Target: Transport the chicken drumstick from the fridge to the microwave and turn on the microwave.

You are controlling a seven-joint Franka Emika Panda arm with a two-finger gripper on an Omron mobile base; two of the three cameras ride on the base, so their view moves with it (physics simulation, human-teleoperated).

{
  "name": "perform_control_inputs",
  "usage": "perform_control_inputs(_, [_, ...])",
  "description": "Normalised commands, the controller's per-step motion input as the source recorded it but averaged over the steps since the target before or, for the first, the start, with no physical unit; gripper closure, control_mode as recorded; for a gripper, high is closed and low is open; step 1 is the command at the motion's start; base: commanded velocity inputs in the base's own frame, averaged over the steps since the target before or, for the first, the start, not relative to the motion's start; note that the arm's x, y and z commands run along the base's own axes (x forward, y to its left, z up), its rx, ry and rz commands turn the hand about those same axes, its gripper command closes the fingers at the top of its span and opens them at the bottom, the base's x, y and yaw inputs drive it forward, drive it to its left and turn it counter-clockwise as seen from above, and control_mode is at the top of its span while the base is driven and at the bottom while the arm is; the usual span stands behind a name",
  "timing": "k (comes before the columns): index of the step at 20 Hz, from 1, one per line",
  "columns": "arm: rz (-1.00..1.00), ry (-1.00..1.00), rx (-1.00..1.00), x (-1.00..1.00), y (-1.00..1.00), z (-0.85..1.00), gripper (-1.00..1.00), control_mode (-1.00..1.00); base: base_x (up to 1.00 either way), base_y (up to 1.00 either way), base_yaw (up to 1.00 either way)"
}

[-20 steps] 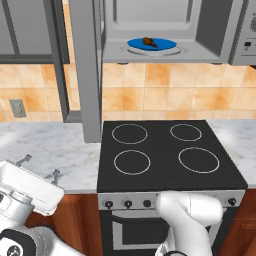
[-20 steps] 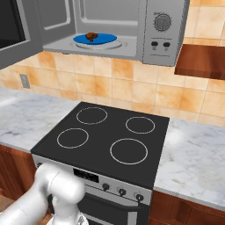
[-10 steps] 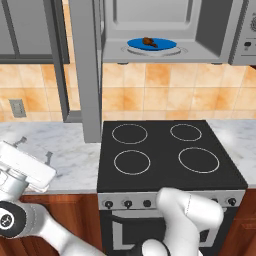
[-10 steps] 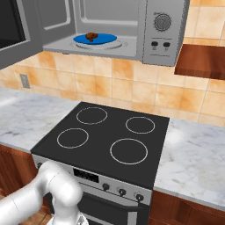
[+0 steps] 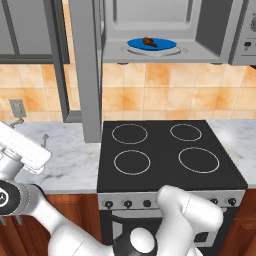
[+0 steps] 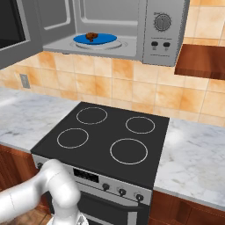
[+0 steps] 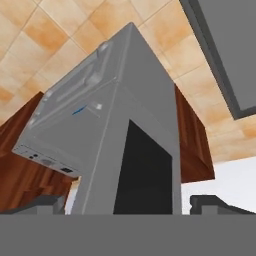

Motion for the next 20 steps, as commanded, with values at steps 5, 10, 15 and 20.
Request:
perform_control_inputs(5, [-0.01, 0.00, 0.00, 0.10, -0.07, 0.34, -1.00, -1.00, 0.00, 0.00, 0.00])
perform_control_inputs(10, [0.00, 0.00, 0.00, 0.13, -0.24, 0.34, -1.00, -1.00, 0.00, 0.00, 0.00])
perform_control_inputs(15, [0.00, 0.00, 0.00, 0.01, -0.56, 0.47, -1.00, -1.00, 0.00, 0.00, 0.00])
perform_control_inputs(20, [-0.02, 0.00, 0.02, 0.00, -0.73, 0.51, -1.00, -1.00, 0.00, 0.00, 0.00])
